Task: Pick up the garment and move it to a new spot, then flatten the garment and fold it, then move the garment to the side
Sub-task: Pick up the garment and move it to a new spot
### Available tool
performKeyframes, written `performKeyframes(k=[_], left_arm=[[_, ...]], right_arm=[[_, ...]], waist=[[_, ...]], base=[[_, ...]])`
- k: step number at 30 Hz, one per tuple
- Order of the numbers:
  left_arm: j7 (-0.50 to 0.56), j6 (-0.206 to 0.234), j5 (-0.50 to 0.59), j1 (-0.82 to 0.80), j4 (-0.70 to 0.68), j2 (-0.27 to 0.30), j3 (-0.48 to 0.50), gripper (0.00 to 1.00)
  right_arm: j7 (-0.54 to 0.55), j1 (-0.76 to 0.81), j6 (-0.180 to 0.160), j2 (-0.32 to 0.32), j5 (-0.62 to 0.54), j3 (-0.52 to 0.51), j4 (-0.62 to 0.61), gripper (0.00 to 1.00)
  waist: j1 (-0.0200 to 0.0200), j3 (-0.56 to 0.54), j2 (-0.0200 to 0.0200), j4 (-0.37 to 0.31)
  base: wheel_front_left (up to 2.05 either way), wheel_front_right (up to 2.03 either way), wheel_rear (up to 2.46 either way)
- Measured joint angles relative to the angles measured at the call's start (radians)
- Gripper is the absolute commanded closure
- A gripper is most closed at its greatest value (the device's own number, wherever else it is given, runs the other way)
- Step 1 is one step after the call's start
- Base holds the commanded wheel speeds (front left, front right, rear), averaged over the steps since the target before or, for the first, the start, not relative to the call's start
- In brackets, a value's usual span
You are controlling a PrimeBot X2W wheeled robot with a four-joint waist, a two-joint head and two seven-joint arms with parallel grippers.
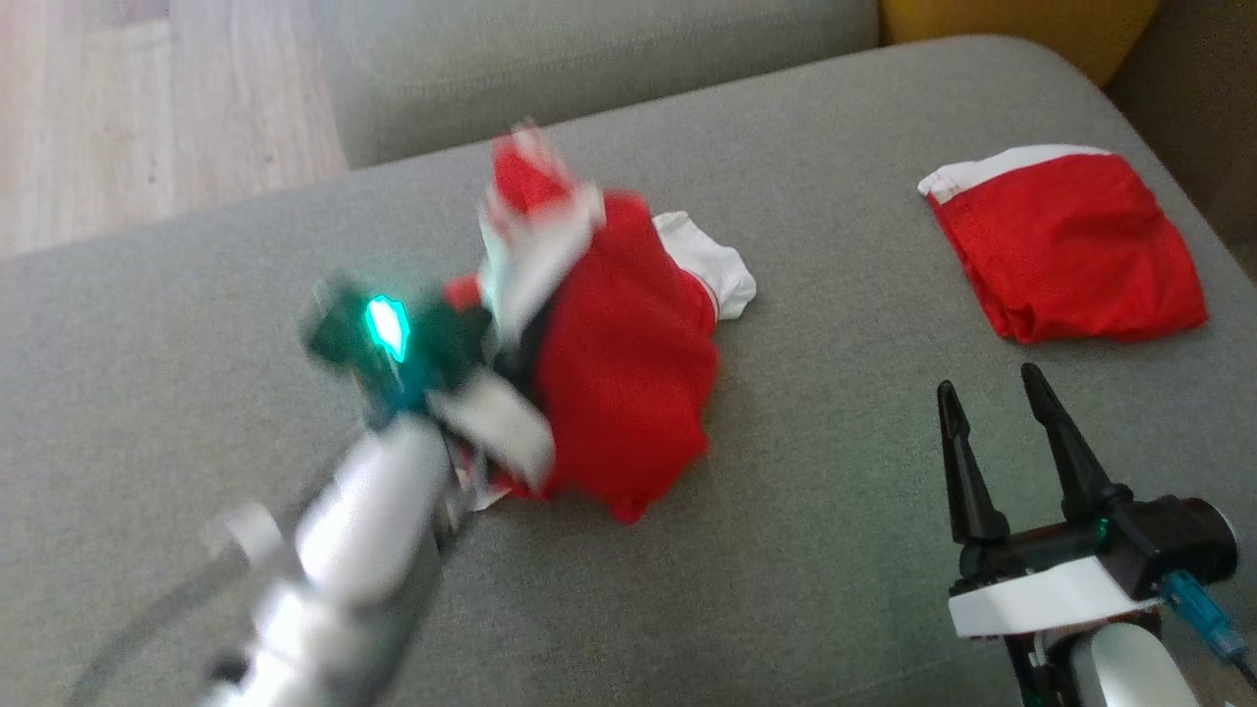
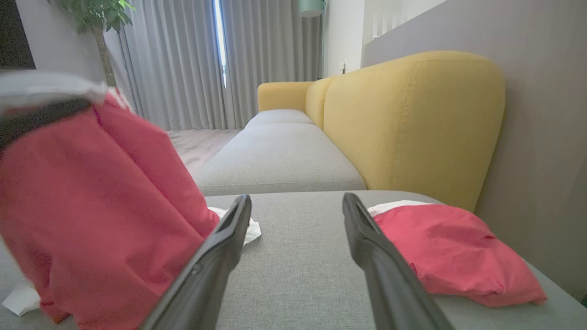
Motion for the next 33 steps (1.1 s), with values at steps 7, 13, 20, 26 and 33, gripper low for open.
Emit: performKeyframes(k=[7, 13, 20, 26, 33], left_arm=[[-0.022, 0.068, -0.026, 0.327, 0.032, -0.056, -0.084, 0.48], [-0.024, 0.132, -0.108, 0.417, -0.135, -0.060, -0.045, 0.00], [-0.027, 0.226, -0.096, 0.522, -0.331, -0.061, 0.077, 0.00], [-0.029, 0.266, 0.000, 0.620, -0.504, -0.012, 0.227, 0.00], [-0.031, 0.276, 0.041, 0.807, -0.598, -0.002, 0.319, 0.00]], right_arm=[[0.000, -0.007, 0.000, 0.013, 0.009, -0.001, 0.022, 0.00], [0.000, 0.018, 0.000, 0.018, 0.010, -0.014, 0.058, 0.00], [0.000, 0.087, 0.000, 0.030, 0.011, -0.067, 0.081, 0.00], [0.000, 0.110, 0.000, 0.043, 0.010, -0.103, 0.085, 0.00], [0.000, 0.168, 0.000, 0.050, 0.010, -0.105, 0.090, 0.00]], waist=[[-0.0001, 0.036, 0.0000, 0.003], [-0.0001, -0.013, 0.0000, 0.054], [-0.0003, -0.088, 0.0000, 0.153], [-0.0004, -0.150, 0.0000, 0.225], [-0.0004, -0.192, 0.0000, 0.257]], base=[[0.00, 0.00, 0.00], [0.00, 0.00, 0.00], [0.00, 0.00, 0.00], [0.00, 0.00, 0.00], [0.00, 0.00, 0.00]])
